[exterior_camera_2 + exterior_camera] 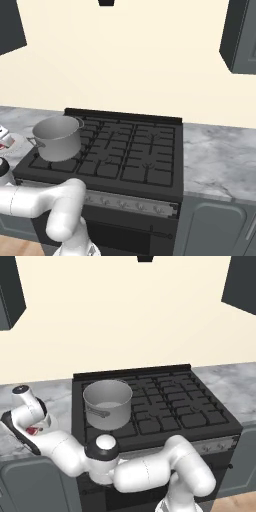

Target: Retrieve the frozen meat and place it in the pot on a burner. Then turn the burner on.

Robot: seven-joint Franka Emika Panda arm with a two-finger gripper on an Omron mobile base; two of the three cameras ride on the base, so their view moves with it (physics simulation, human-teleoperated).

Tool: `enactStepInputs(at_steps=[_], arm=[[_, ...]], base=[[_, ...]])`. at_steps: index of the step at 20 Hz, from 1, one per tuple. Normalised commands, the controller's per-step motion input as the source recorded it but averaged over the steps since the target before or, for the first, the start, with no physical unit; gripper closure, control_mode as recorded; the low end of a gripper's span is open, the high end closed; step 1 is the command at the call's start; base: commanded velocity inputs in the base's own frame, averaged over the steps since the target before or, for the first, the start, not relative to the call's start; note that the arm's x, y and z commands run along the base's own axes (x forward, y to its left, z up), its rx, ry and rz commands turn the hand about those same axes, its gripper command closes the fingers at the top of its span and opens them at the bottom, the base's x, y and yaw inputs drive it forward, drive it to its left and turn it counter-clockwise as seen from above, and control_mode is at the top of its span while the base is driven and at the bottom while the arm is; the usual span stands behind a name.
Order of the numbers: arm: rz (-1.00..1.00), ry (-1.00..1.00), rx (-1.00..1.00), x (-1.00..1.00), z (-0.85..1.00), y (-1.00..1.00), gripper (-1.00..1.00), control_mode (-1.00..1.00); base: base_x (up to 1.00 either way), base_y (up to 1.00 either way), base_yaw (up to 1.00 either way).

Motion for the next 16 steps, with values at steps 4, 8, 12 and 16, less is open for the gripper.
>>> enactStepInputs(at_steps=[4,8,12,16], arm=[[0.0,0.05,0.0,0.17,-0.22,0.0,-1.0,-1.0],[0.0,0.07,-0.02,0.15,-0.21,0.05,-1.0,-1.0],[0.0,0.19,-0.1,0.02,-0.47,0.09,-1.0,-1.0],[0.0,0.03,0.0,0.0,-0.41,0.07,-1.0,-1.0]], base=[[0.0,0.0,0.0],[0.0,0.0,0.0],[0.0,0.0,0.0],[0.0,0.0,0.0]])
